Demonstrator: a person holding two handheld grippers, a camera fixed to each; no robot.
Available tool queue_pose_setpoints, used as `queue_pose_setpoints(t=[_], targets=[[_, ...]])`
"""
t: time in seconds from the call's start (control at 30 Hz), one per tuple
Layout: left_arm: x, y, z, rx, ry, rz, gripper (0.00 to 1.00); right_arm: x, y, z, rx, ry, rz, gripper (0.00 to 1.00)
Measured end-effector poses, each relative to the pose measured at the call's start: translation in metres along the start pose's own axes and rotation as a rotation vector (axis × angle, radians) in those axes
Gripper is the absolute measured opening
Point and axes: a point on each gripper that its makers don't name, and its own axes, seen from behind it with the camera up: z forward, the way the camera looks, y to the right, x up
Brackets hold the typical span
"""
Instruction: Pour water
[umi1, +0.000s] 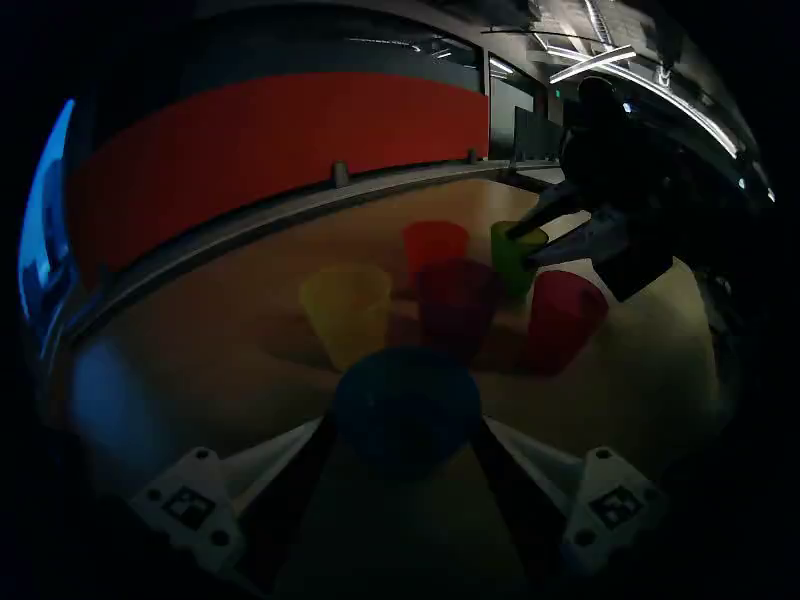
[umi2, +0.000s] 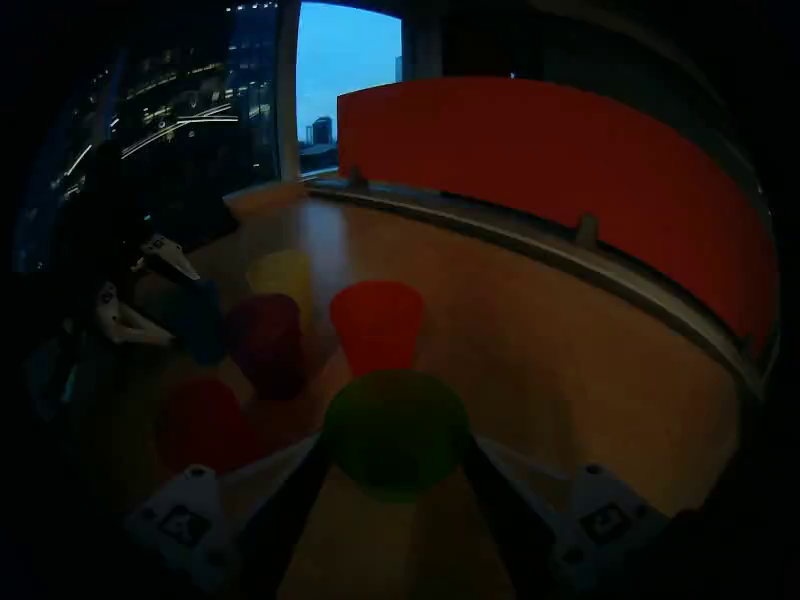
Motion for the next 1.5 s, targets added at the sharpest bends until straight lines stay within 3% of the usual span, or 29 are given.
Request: queue_pose_setpoints(t=[0.23,0.5,0.87,1.23,1.5], targets=[[0.0,0.0,0.003,0.012,-0.007,0.002,0.96,0.005,0.001,-0.007,-0.003,0.018,-0.006,0.94],[0.002,0.002,0.006,0.018,-0.012,-0.005,0.85,0.01,-0.001,-0.017,-0.005,0.042,-0.006,0.94],[0.01,0.001,0.001,0.033,0.012,-0.028,0.85,0.021,-0.001,-0.037,-0.025,0.089,-0.005,0.93],[0.047,0.006,-0.027,0.054,0.112,-0.025,0.85,0.045,-0.011,-0.07,-0.059,0.182,-0.009,0.92],[0.07,0.007,-0.05,0.085,0.184,-0.021,0.85,0.067,-0.021,-0.107,-0.091,0.277,-0.006,0.92]])
